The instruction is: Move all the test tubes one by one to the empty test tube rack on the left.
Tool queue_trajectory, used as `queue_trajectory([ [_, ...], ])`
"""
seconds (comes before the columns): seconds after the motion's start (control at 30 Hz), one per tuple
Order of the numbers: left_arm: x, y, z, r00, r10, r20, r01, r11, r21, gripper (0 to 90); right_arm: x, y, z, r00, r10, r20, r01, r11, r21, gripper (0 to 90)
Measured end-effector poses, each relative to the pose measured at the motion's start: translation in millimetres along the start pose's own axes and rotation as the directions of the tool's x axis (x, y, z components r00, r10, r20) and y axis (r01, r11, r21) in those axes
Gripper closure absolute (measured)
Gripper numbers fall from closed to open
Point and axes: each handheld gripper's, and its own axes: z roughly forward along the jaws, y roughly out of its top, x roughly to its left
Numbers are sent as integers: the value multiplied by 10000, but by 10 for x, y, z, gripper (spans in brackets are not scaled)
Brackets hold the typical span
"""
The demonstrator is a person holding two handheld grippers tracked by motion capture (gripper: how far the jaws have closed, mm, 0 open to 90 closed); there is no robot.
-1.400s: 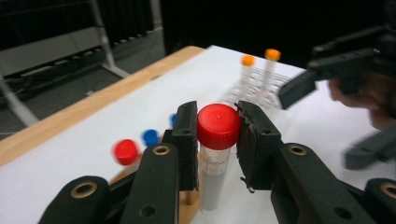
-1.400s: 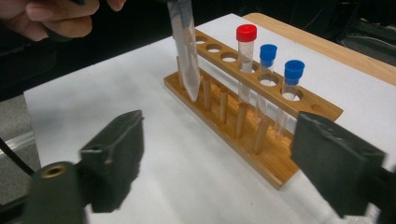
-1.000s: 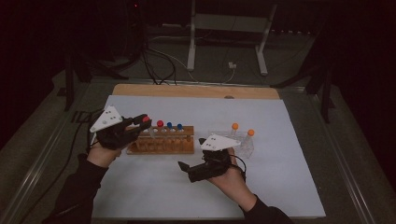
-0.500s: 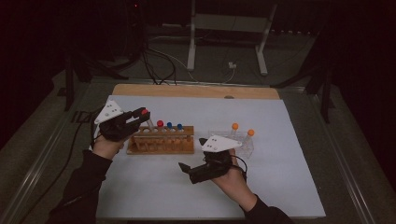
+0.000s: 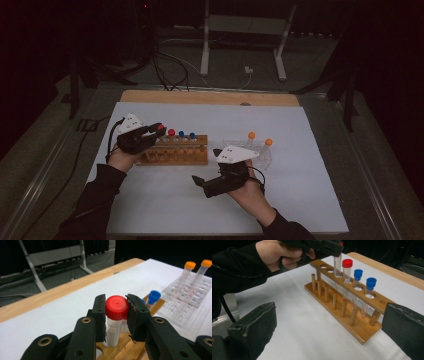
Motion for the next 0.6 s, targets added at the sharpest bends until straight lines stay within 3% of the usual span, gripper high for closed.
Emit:
queue_trajectory([
  [0.6, 4, -83, 109, 10000, -6, 49, 2, 9969, 781, 714, 11, 1, -8, 9999, -48, -163, 49, 10000, 10, 0],
])
